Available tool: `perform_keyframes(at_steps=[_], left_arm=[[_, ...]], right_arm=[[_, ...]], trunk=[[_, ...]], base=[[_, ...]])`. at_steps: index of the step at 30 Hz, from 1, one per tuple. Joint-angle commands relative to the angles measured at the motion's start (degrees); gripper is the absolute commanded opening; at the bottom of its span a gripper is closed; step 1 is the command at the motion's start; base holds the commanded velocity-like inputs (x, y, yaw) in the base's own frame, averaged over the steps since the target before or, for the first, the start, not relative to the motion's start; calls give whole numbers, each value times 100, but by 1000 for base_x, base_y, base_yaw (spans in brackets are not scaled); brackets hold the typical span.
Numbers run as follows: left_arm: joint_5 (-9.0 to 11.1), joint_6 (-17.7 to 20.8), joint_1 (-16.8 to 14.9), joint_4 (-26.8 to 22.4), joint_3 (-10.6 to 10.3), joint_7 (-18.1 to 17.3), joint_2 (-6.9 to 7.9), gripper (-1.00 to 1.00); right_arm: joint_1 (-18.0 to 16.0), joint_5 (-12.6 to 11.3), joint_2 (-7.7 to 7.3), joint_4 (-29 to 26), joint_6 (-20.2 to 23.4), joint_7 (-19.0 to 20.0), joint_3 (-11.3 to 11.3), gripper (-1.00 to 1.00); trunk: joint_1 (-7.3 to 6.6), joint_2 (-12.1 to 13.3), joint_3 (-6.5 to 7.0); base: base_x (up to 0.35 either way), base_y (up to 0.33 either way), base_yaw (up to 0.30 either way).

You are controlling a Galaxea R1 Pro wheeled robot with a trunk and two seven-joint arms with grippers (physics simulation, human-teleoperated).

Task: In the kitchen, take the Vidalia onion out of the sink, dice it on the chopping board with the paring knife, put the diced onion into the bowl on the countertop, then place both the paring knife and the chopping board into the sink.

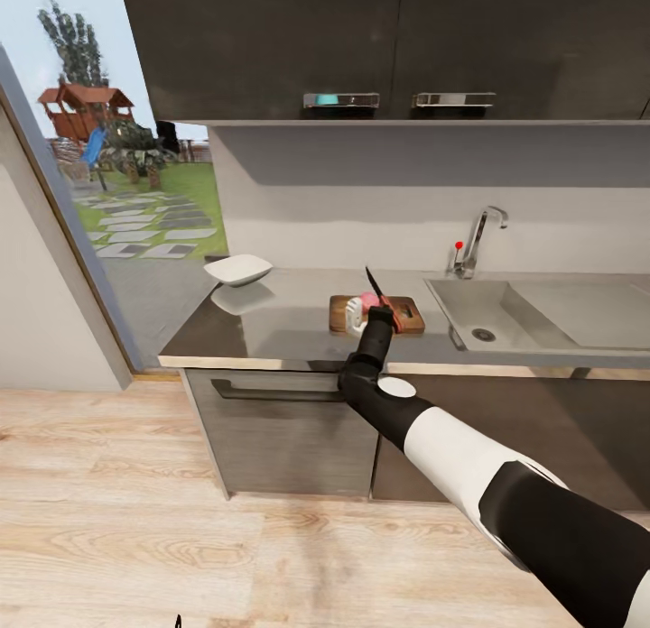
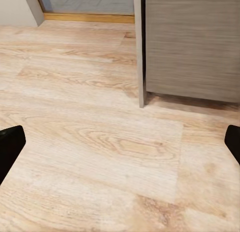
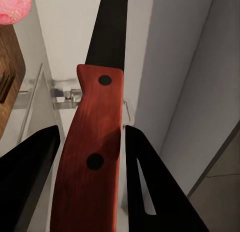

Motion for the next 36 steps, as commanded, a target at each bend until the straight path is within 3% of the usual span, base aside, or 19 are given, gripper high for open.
perform_keyframes(at_steps=[1, 25, 36], left_arm=[[28, -29, -9, 20, -8, -14, 0, 100], [28, -29, -9, 20, -10, -18, 0, 100], [28, -29, -9, 20, -9, -18, 0, 100]], right_arm=[[-8, -26, 0, 7, 28, -29, 38, -100], [8, -26, 0, 16, 20, -22, 50, -100], [207, -26, 0, 16, -122, -22, 51, -100]], trunk=[[0, -3, -5], [0, -3, -5], [0, -3, -5]], base=[[0, 0, 0], [0, 0, 0], [0, 0, 0]])
